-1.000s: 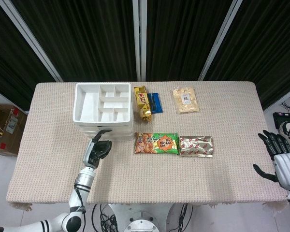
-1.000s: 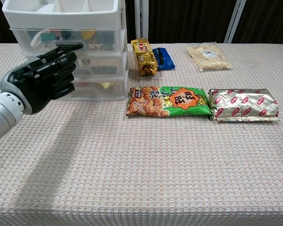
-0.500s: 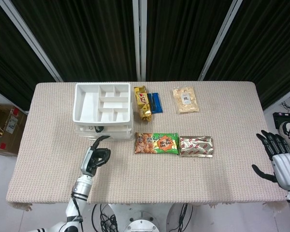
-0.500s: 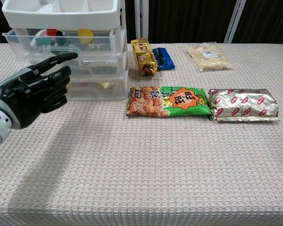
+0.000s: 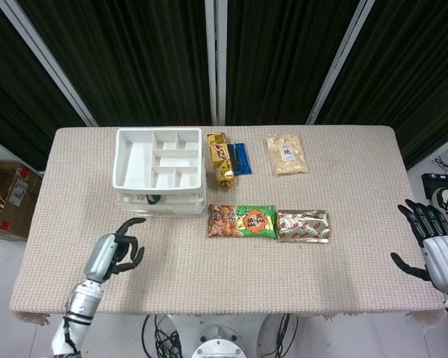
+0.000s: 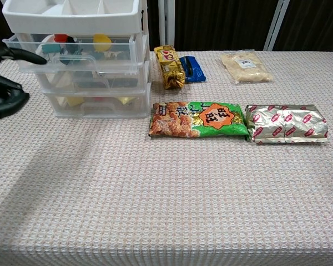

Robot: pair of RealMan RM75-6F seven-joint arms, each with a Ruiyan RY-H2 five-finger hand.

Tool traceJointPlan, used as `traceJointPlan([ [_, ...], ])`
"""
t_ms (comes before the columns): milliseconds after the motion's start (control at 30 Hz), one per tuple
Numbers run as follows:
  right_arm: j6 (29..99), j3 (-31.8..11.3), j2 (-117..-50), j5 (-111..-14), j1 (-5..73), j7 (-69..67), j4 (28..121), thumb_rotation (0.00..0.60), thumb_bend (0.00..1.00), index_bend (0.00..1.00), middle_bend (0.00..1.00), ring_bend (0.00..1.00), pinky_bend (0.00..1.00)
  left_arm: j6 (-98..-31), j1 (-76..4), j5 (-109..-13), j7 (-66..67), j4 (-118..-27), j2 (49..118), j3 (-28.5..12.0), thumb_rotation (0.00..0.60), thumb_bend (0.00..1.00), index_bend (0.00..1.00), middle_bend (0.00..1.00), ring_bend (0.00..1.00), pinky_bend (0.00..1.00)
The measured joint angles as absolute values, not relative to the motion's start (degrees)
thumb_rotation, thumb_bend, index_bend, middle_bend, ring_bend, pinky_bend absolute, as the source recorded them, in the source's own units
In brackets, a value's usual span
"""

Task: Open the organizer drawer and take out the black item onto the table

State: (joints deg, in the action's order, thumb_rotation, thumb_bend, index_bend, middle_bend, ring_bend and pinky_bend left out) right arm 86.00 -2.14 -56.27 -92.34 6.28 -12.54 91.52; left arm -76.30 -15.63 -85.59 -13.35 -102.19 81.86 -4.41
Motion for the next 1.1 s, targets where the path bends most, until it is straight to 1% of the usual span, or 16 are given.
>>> traceJointPlan([
  [67,86.27,-2.17,-56.23,-92.44,6.22,-12.83,91.37,0.600,0.17,0.00,0.00,0.00,0.00,-76.73,-16.10,-85.92,-8.82,-103.82,78.44,-5.42,0.600,0.42,0.21,0.77,0.89,1.00],
  [167,86.90,-2.26,-55.99,-92.52,6.03,-13.03,91.21,0.600,0.17,0.00,0.00,0.00,0.00,-75.77,-17.78,-84.94,-4.07,-105.14,75.72,-7.54,0.600,0.42,0.20,0.77,0.89,1.00],
  [333,88.27,-2.38,-55.28,-92.85,5.49,-13.08,91.25,0.600,0.17,0.00,0.00,0.00,0.00,-71.40,-21.00,-80.52,-1.22,-105.21,74.86,-9.98,0.600,0.42,0.20,0.77,0.89,1.00],
  [433,88.49,-2.33,-55.23,-92.73,5.22,-13.37,91.12,0.600,0.17,0.00,0.00,0.00,0.00,-69.04,-22.44,-78.29,-0.49,-104.82,74.74,-10.59,0.600,0.42,0.20,0.78,0.89,1.00],
  [667,87.74,-2.02,-55.88,-92.49,5.26,-14.02,90.39,0.600,0.17,0.00,0.00,0.00,0.00,-65.63,-24.35,-75.56,2.56,-104.26,73.84,-10.35,0.600,0.42,0.21,0.79,0.89,1.00],
  [767,87.63,-2.01,-56.05,-92.38,5.26,-14.18,90.19,0.600,0.17,0.00,0.00,0.00,0.00,-64.27,-24.99,-74.78,3.55,-105.41,72.47,-9.92,0.600,0.42,0.26,0.79,0.89,1.00],
  [933,87.55,-2.02,-56.12,-92.30,5.26,-14.19,90.15,0.600,0.17,0.00,0.00,0.00,0.00,-64.20,-25.05,-75.70,3.61,-107.60,70.79,-8.83,0.600,0.41,0.33,0.80,0.89,1.00],
  [1100,87.52,-2.02,-56.05,-92.38,5.29,-13.92,90.42,0.600,0.17,0.00,0.00,0.00,0.00,-64.68,-24.26,-78.09,2.55,-109.74,68.90,-7.01,0.600,0.41,0.35,0.80,0.89,1.00],
])
